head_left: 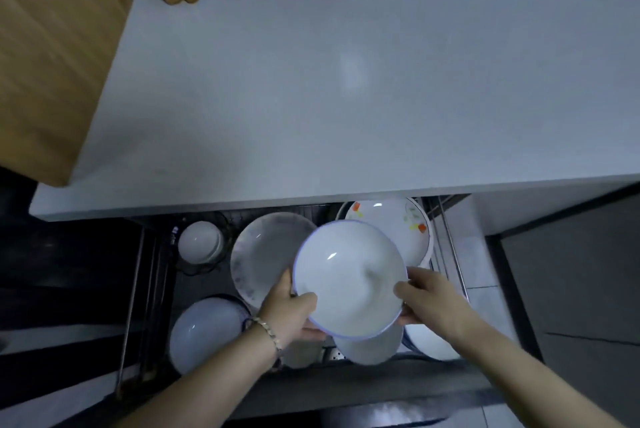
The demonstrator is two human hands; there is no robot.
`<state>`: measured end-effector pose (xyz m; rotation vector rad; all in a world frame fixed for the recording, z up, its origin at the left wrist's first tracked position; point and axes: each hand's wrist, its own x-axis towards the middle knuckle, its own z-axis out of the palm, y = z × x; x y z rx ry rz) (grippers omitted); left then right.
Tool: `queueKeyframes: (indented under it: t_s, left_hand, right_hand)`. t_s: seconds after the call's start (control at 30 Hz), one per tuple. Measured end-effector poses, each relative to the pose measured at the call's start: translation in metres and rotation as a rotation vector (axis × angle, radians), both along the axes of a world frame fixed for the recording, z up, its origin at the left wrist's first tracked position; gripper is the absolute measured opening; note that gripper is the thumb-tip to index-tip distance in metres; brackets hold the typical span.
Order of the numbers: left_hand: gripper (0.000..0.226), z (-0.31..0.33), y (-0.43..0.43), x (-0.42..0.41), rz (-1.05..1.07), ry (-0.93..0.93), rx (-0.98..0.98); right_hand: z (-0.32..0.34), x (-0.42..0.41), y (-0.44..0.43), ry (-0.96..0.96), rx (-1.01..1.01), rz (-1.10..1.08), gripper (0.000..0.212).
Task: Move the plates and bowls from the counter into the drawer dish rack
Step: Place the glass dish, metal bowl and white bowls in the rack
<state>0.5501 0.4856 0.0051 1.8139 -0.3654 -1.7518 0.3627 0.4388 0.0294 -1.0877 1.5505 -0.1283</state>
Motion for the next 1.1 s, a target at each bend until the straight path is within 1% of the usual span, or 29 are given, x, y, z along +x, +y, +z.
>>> queueKeyframes:
  t_s: [0.07,0.13,0.2,0.27,0.3,0.37,0.43,0.47,0.53,0.63,0.73,0.83,0.87,0.93,1.0,1.07,1.1]
  left_hand:
    - [0.057,-0.028,0.012,-0.015,-0.053,0.004,0.052]
    - [0.054,-0.054,0.018,-0.027,-0.146,-0.025,0.105]
    - [0.055,-0.077,0.019,-0.039,-0.228,-0.047,0.144]
    - [0.056,-0.095,0.017,-0.047,-0.286,-0.064,0.178]
    - [0.057,-0.102,0.015,-0.051,-0.313,-0.075,0.194]
    - [0.056,-0.114,0.011,-0.059,-0.387,-0.122,0.189]
    - [0.053,-0.123,0.006,-0.063,-0.491,-0.253,0.175]
    - [0.053,-0.126,0.005,-0.064,-0.532,-0.329,0.167]
    - [0.054,-0.129,0.007,-0.062,-0.569,-0.403,0.148]
    - [0.059,-0.135,0.014,-0.058,-0.620,-0.412,0.127]
    - [0.059,-0.146,0.017,-0.058,-0.603,-0.423,0.129]
    - [0.056,-0.149,0.017,-0.057,-0.589,-0.422,0.127]
    - [0.056,-0.152,0.018,-0.056,-0.571,-0.401,0.128]
    - [0.056,-0.153,0.019,-0.054,-0.476,-0.288,0.146]
    - [0.057,-0.153,0.017,-0.055,-0.400,-0.193,0.205]
    - [0.057,-0.153,0.015,-0.057,-0.370,-0.159,0.253]
    - [0.056,-0.151,0.016,-0.058,-0.397,-0.175,0.269]
  right_hand:
    - [-0.027,-0.016,0.022,0.086,-0.007,0.003,0.023]
    - [-0.051,-0.026,0.037,0.149,0.009,-0.002,0.030]
    - [-0.075,-0.035,0.047,0.193,0.035,-0.025,0.032]
    - [-0.097,-0.040,0.053,0.246,0.076,-0.038,0.029]
    - [-0.107,-0.042,0.055,0.263,0.095,-0.044,0.024]
    - [-0.123,-0.044,0.058,0.274,0.113,-0.060,0.016]
    - [-0.133,-0.043,0.059,0.288,0.126,-0.036,0.013]
    - [-0.138,-0.042,0.060,0.299,0.127,-0.022,0.016]
    - [-0.145,-0.040,0.063,0.323,0.108,-0.015,0.026]
    - [-0.149,-0.037,0.069,0.319,0.100,-0.026,0.029]
    - [-0.151,-0.035,0.071,0.328,0.096,-0.046,0.030]
    - [-0.156,-0.032,0.070,0.430,0.052,-0.002,0.030]
    - [-0.157,-0.030,0.070,0.451,0.060,0.005,0.031]
    - [-0.159,-0.027,0.068,0.475,0.091,0.028,0.033]
    - [-0.161,-0.026,0.065,0.491,0.117,0.053,0.034]
    - [-0.163,-0.025,0.062,0.508,0.142,0.091,0.034]
    - [-0.163,-0.025,0.061,0.520,0.154,0.096,0.034]
